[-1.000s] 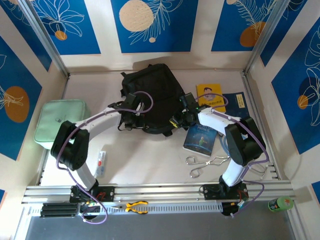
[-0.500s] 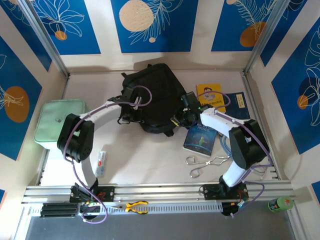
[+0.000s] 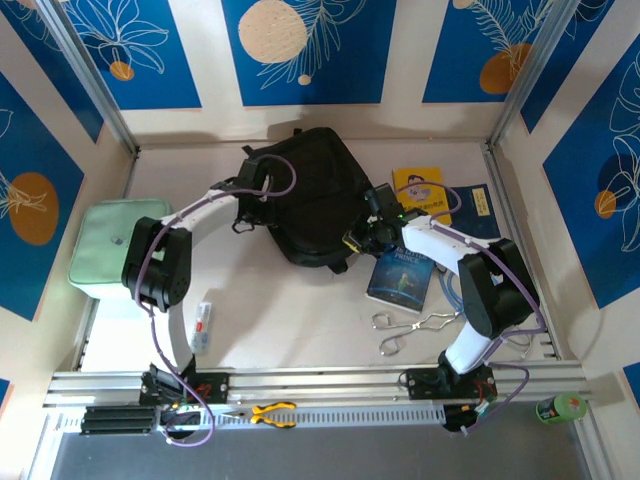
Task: Pack books, pencil case, and school supplies into a backpack
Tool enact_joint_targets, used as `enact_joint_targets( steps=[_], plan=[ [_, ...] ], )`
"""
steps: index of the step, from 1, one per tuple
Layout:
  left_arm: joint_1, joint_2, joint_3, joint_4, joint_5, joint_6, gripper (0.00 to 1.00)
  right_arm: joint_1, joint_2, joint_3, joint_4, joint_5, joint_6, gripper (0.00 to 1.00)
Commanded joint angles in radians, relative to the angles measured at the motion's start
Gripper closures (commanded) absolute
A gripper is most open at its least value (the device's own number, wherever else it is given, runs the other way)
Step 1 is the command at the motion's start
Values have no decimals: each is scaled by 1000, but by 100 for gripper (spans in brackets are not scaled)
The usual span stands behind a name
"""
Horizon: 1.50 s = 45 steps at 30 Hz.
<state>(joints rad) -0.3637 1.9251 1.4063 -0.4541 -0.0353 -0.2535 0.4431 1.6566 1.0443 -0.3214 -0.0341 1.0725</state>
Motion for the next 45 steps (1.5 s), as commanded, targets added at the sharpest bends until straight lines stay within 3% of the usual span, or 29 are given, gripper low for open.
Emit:
enact_joint_targets(
  steps=[1,4,9,16,19,23,29,33,36,45],
  plan=[
    [29,19,51,-31,-39,-4,100,-7,-28,-11,7,-25,-26,88],
    [32,20,59,-57,-41,-23,100,7,-11,-1,33,-44,-16,87],
    [39,-84,17,-108,-44,-88,66,56,63,52,90,-101,15,87],
    [51,-332,-90,-138,-104,-143,36,170,234,226,132,-173,31,83],
    [59,-428,-139,-137,-108,-165,27,210,258,303,107,-175,-24,74],
    [62,-526,-196,-104,-26,-140,2,206,193,316,49,-131,-85,50],
    [57,-534,-204,-18,205,-126,0,147,-35,176,-107,79,-175,32],
    [2,-467,-192,68,331,-192,0,44,-155,8,-162,168,-176,25],
    [-81,-405,-157,93,342,-214,0,-53,-182,-70,-170,117,-190,24],
    [-306,-187,-22,150,397,-289,0,-200,-139,-119,-262,172,-209,23]
  ],
)
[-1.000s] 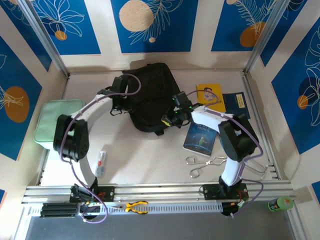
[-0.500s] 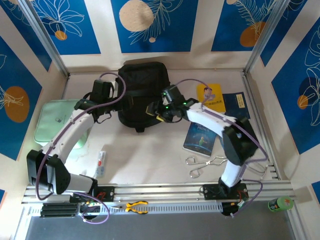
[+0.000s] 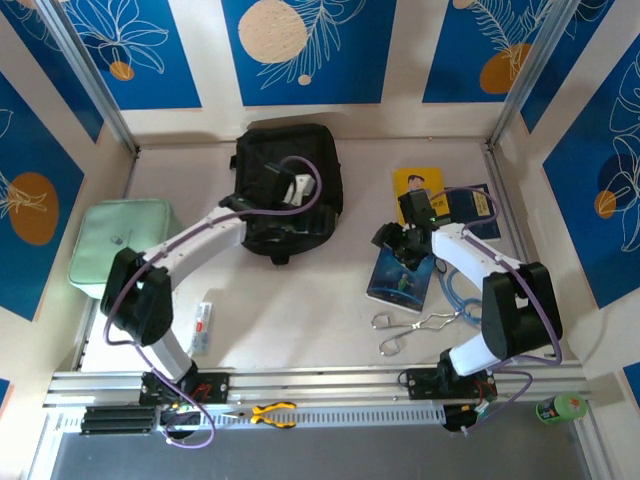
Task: Pack books, pencil case, and school supplies into a backpack
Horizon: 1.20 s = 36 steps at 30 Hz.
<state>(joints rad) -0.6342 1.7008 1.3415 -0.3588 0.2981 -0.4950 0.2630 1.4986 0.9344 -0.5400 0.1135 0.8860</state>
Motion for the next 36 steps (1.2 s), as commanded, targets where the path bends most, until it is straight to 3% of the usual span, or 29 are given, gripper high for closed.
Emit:
enact_joint_targets(
  steps=[1,6,13,19,23,30,36],
  plan=[
    [-50,54,49,62,71,-58,0,-22,26,-12,-42,25,-25,23],
    [-106,137,122,4,37,-64,2,-20,83,-23,-19,3,-10,23],
    [-113,171,177,-95,-46,-52,7,16,180,0,15,-55,18,24],
    [-113,184,217,-221,-214,-69,12,61,242,22,127,-230,48,25],
    [-119,205,222,-218,-183,-77,17,31,194,42,178,-325,36,27],
    [-183,282,261,-204,-143,-73,26,-58,26,36,-3,-148,-63,31],
    [-281,398,426,-356,-321,17,32,-141,-20,-39,-92,-75,-132,37]
  ],
)
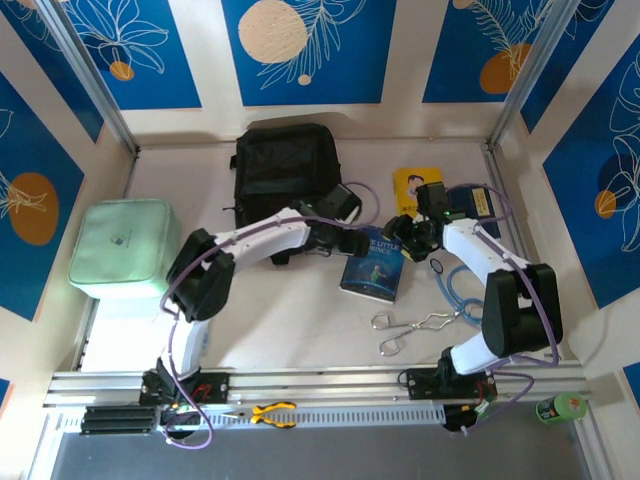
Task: Pack books, pencil case, and school supplies into a backpack
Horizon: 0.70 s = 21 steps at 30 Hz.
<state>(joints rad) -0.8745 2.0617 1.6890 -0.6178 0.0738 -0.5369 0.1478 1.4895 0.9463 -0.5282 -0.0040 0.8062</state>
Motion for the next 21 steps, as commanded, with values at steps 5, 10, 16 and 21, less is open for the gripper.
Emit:
enact_joint_targets(
  steps=[5,10,16,21],
  plan=[
    [-55,108,122,-114,-125,62,31,-53,12,-81,-94,-36,-101,45],
    [-54,172,168,-144,-178,68,39,-53,70,-79,-93,-83,-121,56],
    [-56,231,219,-187,-231,107,42,-48,120,-57,-102,-82,-130,65],
    [-56,261,222,-192,-218,109,42,-47,135,-50,-95,-86,-127,69]
  ],
)
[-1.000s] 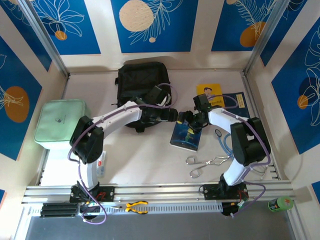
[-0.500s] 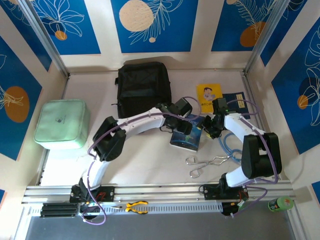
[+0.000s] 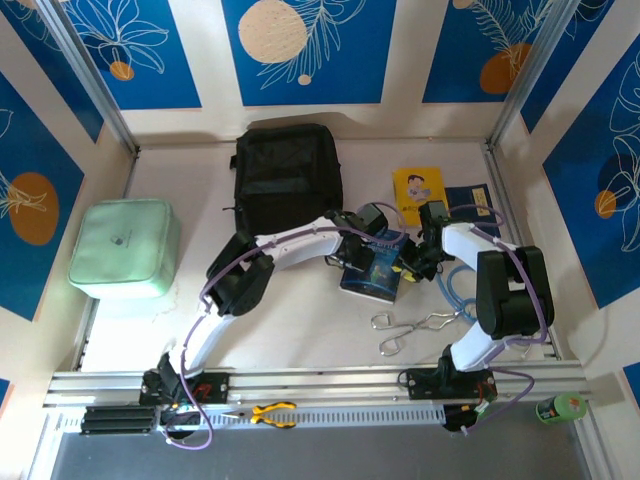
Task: Pack books, pencil case, and school supplies into a backpack
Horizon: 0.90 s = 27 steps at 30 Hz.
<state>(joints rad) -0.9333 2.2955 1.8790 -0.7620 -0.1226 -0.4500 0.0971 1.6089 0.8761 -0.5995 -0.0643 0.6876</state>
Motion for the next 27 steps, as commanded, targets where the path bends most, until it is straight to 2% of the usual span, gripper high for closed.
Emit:
enact_joint_targets(
  steps=[1,8,14,18,27],
  plan=[
    [3,32,32,-51,-19,19,42,6,17,19,-23,-28,-11,71],
    [2,70,26,-76,7,31,41,24,36,23,-15,-51,-14,75],
    [1,82,4,-68,35,19,41,39,41,20,-31,-8,-8,67],
    [1,85,-4,-65,39,16,41,41,49,20,-33,9,-7,66],
    [2,94,-9,-59,50,3,41,41,-32,22,-24,-117,12,70]
  ],
)
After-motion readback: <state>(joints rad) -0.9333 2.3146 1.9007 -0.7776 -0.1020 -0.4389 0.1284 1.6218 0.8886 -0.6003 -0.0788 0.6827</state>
